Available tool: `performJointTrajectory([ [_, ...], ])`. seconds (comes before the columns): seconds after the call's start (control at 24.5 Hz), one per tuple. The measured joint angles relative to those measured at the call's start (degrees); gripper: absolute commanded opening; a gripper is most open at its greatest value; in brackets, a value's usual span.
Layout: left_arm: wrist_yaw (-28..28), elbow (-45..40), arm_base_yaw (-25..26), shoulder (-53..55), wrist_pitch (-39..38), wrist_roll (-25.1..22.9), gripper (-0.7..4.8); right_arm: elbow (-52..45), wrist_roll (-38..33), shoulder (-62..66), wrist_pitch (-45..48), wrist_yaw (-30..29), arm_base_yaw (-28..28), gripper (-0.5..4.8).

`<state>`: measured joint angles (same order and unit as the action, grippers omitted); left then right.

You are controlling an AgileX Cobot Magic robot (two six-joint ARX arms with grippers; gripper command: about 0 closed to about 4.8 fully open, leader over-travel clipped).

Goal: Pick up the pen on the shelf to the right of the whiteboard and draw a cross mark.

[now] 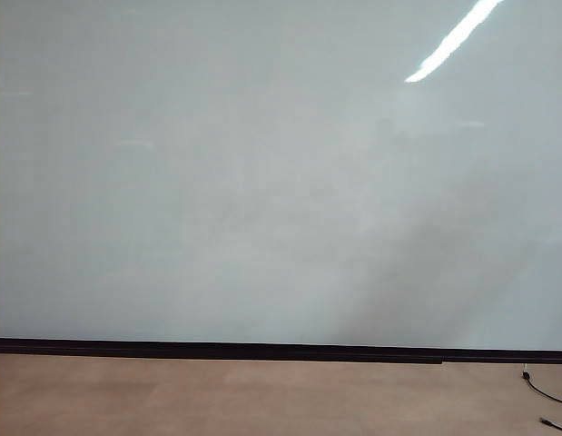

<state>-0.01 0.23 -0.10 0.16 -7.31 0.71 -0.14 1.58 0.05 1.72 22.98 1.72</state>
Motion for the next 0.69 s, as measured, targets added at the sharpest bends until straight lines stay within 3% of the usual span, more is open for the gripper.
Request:
performJointTrajectory([
  [0.08,0.0,0.0,0.0,0.0,0.0,0.0,-0.04,0.0,0.0,0.0,-0.83,0.0,0.0,0.03],
  [0.16,0.0,0.0,0.0,0.0,0.0,-0.02,-0.05,0.0,0.0,0.0,-1.66,0.0,0.0,0.93],
  [0.2,0.0,0.0,0.0,0.0,0.0,-0.02,-0.05,0.0,0.02,0.0,-2.03,-0.02,0.0,1.82],
  [0.25,0.0,0.0,0.0,0.0,0.0,-0.02,-0.04,0.0,0.04,0.0,-2.56,-0.04,-0.02,4.61],
  [0.29,0.0,0.0,0.0,0.0,0.0,0.0,-0.04,0.0,0.02,0.0,-3.3,-0.02,-0.02,4.79],
  [0.69,0.0,0.0,0.0,0.0,0.0,-0.02,-0.04,0.0,-0.04,0.0,-3.72,-0.02,-0.02,4.79],
])
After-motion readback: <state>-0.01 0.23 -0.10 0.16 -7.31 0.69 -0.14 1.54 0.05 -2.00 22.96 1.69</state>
